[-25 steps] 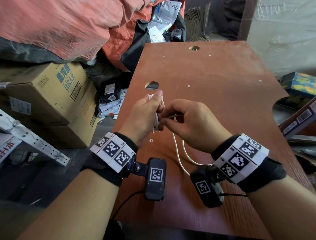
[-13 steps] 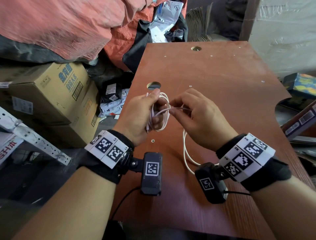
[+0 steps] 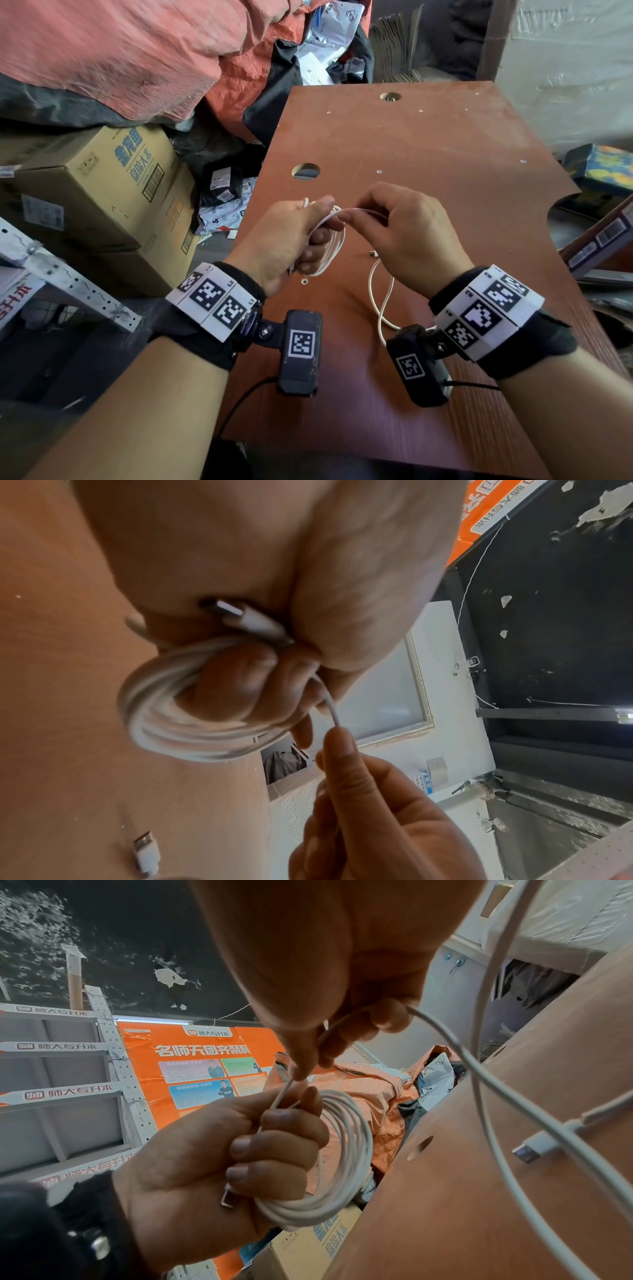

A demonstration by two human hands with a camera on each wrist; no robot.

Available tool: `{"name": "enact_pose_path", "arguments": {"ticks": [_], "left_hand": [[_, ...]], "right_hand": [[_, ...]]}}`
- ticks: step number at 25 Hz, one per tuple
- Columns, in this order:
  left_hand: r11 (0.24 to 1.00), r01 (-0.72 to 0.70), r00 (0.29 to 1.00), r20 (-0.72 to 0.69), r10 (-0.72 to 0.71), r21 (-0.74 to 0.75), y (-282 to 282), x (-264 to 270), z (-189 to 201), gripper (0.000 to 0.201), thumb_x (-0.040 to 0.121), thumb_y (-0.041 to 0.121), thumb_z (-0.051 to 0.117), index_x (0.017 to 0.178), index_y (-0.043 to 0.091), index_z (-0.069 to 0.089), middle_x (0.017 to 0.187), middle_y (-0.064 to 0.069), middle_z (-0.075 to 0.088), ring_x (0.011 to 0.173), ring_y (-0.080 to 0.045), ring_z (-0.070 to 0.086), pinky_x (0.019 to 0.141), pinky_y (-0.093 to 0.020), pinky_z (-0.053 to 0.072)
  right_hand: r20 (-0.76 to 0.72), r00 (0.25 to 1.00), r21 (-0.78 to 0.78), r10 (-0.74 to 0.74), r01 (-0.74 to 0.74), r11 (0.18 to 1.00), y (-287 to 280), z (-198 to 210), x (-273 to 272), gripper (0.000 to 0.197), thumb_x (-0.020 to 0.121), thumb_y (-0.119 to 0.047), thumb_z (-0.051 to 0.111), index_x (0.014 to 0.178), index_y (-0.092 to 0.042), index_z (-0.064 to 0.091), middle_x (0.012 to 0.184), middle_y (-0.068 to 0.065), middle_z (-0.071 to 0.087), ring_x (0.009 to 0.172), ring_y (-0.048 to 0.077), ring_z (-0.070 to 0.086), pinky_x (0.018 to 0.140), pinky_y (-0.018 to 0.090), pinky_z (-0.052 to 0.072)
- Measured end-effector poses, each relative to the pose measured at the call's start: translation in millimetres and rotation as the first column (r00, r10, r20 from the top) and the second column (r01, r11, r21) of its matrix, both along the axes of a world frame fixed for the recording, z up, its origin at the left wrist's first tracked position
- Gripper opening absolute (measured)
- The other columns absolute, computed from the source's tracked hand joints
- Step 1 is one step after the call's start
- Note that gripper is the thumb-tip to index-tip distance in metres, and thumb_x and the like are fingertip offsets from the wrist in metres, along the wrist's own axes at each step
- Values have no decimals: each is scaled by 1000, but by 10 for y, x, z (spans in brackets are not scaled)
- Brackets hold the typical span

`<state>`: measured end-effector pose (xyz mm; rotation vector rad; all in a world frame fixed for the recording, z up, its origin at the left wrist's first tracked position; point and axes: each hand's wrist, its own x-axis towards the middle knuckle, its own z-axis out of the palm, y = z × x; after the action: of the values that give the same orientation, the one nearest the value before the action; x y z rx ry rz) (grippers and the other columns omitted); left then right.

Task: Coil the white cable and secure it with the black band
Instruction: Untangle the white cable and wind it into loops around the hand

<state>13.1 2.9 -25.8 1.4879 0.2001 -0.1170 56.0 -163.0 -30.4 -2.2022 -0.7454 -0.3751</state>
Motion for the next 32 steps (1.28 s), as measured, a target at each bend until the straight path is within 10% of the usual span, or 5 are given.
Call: {"name": "enact_pose_path", "arguments": {"ticks": [13, 18, 25, 32], "left_hand": [[984, 51, 998, -32, -58, -173, 23, 6, 60, 51, 105, 39, 32, 92, 1, 63, 60, 1, 33, 38, -8, 21, 39, -21, 16], [960, 128, 991, -7, -134, -247, 81, -12, 95, 50, 106, 35, 30, 107, -5, 62, 66, 0, 39, 42, -7, 23, 43, -25, 16], [949, 124, 989, -35, -141, -290, 50, -36, 82, 45, 105, 32, 34, 98, -2, 63, 63, 0, 37, 52, -12, 37, 53, -27, 34], [963, 63, 997, -34, -74, -262, 54, -15, 90, 53, 104, 42, 35, 90, 0, 65, 57, 4, 32, 39, -5, 20, 40, -22, 14]], "right_hand": [[-1, 1000, 66, -3, 3, 998, -2, -10, 45, 12, 94, -24, 62, 91, -13, 66, 73, -8, 57, 65, 7, 52, 62, 14, 37], [-12, 1000, 125, 3, -2, 992, -29, -22, 93, 8, 94, -15, 58, 98, -10, 64, 81, 1, 64, 76, 22, 63, 85, 43, 53], [-32, 999, 131, -6, 10, 991, -23, -18, 95, 11, 94, -11, 55, 99, -12, 65, 87, -1, 63, 77, 19, 63, 72, 43, 54], [-70, 994, 131, -87, 95, 987, -43, 34, 47, 17, 94, -33, 61, 87, -19, 57, 65, -5, 61, 64, 13, 54, 58, 20, 40]]}}
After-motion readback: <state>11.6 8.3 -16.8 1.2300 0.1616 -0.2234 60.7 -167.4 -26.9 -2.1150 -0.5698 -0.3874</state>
